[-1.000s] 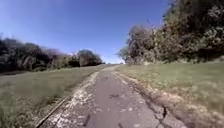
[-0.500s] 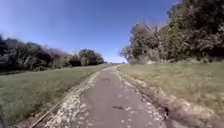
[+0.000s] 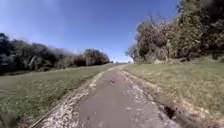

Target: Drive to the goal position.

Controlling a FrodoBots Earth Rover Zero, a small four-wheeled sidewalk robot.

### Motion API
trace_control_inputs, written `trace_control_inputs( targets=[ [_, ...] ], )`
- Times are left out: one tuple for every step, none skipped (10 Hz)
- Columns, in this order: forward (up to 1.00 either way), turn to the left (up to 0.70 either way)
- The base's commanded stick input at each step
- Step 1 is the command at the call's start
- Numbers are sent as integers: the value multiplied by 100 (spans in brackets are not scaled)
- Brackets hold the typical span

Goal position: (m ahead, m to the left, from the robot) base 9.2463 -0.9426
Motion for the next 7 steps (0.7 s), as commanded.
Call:
trace_control_inputs(
  targets=[
    [100, 0],
    [100, 0],
    [100, 0],
    [100, 0],
    [100, 0],
    [100, 0],
    [100, 0]
  ],
)
